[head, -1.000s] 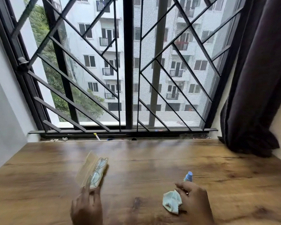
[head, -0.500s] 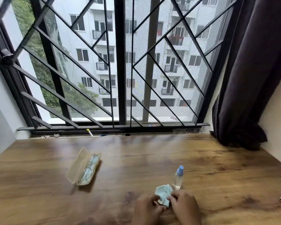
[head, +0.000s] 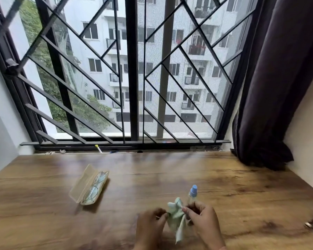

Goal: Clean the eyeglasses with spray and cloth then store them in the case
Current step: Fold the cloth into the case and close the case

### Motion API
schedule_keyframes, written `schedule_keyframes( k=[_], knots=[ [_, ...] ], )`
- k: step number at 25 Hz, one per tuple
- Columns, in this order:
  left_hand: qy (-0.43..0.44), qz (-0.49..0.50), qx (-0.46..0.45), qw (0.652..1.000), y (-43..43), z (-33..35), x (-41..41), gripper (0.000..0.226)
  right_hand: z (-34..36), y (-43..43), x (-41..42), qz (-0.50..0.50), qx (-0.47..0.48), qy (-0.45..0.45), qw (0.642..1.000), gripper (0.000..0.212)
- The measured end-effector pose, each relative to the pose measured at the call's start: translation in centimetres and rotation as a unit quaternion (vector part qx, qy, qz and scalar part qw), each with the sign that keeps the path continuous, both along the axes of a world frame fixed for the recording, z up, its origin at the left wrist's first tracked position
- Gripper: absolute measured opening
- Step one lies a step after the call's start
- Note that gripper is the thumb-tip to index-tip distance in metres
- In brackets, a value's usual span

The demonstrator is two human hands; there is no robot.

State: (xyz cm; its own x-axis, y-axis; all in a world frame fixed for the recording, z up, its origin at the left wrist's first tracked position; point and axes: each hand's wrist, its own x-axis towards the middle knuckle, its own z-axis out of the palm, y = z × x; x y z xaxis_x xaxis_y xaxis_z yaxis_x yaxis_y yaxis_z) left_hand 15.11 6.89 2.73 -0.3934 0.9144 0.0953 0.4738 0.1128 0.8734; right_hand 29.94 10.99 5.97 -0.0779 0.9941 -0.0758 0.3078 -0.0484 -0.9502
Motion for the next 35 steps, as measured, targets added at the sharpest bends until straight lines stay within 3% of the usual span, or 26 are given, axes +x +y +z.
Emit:
schedule_keyframes(
  k=[1,3,5,7,10,13,16,18,29,32,35],
  knots=[
    [-0.047,0.025,0.032,0.998,0.1,0.7,-0.5,0.004,0.7,0.1,0.2,0.007,0.003,0.021,1.000,0.021],
    [-0.139,0.044,0.081,0.986,0.4,2.9,-1.6,0.022,2.0,0.2,0.1,0.023,0.009,0.047,0.999,0.017],
    [-0.239,-0.005,0.106,0.965,0.9,5.9,-2.6,0.013,3.3,0.5,-0.3,0.058,0.023,0.027,0.998,0.015],
    [-0.269,-0.080,0.108,0.954,1.4,9.3,-3.7,0.005,5.4,1.0,-1.5,0.084,0.060,-0.019,0.994,0.012],
    [-0.165,-0.162,0.121,0.965,2.6,14.1,-5.4,0.007,10.5,2.3,-4.2,0.113,0.176,-0.015,0.978,0.016],
    [-0.042,-0.206,0.149,0.966,4.2,18.9,-7.3,0.018,15.7,4.1,-7.0,0.277,0.162,0.108,0.941,0.035],
    [0.142,-0.165,0.209,0.953,5.3,23.3,-9.7,0.004,19.3,5.8,-8.6,0.307,0.155,0.145,0.928,0.025],
    [0.179,-0.159,0.231,0.943,5.3,25.8,-10.8,0.006,20.8,6.7,-8.8,0.304,0.169,0.124,0.929,0.014],
    [0.208,-0.113,0.295,0.926,6.0,31.3,-15.5,0.025,27.4,8.7,-8.0,0.241,0.273,-0.057,0.930,0.015],
    [0.159,-0.130,0.283,0.937,6.0,31.3,-16.3,0.024,28.0,8.3,-7.8,0.210,0.284,-0.047,0.934,0.012],
    [0.059,-0.121,0.279,0.951,5.7,31.0,-16.2,0.027,28.2,8.1,-7.8,0.167,0.288,0.029,0.943,0.012]
  ],
)
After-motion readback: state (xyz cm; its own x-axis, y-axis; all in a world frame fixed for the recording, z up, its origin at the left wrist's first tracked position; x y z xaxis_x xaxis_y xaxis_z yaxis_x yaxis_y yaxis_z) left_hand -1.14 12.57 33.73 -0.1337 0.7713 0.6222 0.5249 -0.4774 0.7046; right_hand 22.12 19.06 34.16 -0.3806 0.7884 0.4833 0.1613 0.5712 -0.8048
